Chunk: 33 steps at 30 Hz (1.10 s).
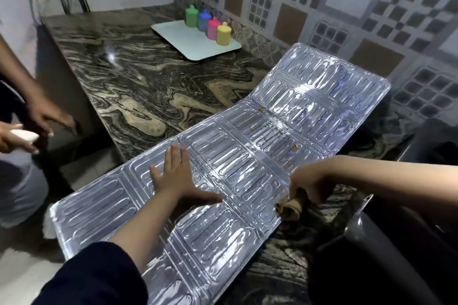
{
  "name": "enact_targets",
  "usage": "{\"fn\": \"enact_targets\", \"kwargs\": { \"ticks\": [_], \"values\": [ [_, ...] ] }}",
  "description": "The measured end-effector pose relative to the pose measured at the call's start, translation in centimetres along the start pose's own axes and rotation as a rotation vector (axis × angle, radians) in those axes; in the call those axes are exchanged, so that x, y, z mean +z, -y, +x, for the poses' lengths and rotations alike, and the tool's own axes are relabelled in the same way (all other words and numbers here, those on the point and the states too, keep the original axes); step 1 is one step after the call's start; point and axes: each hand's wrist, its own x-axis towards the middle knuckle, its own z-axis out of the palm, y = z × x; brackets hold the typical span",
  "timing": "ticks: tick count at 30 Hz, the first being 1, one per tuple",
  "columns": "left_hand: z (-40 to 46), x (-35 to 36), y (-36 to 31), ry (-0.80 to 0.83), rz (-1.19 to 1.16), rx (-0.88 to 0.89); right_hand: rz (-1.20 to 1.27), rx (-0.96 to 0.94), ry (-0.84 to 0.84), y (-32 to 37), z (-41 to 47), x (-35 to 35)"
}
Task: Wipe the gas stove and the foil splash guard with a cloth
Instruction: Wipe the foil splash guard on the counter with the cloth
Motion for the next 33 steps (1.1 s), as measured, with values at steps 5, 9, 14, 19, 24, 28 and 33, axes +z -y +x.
{"fn": "enact_targets", "kwargs": {
  "ticks": [5, 9, 14, 19, 24, 28, 33],
  "values": [
    [-0.4, -0.2, 0.3, 0.036, 0.017, 0.002, 0.188, 0.049, -0.104, 0.4, -2.3, -2.3],
    [-1.3, -0.1, 0.9, 0.084, 0.039, 0.002, 0.247, 0.01, -0.299, 0.9, -2.9, -5.7],
    [-2.8, 0.5, 2.6, 0.128, 0.027, -0.028, 0.209, -0.029, -0.598, 2.2, -0.7, -10.1],
    [-3.7, 0.5, 3.9, 0.145, 0.094, -0.048, 0.098, -0.064, -1.11, 3.7, 4.8, -12.5],
    [-3.5, -0.2, 4.2, 0.185, 0.087, -0.071, -0.191, -0.117, -0.911, 5.6, 10.9, -12.6],
    [-2.8, -0.4, 2.6, 0.066, 0.017, -0.093, -0.293, -0.035, -0.806, 5.8, 12.9, -11.8],
    [-1.0, 1.7, -1.1, -0.175, 0.042, 0.047, -0.36, -0.051, -0.769, 6.7, 12.1, -12.7]
  ]
}}
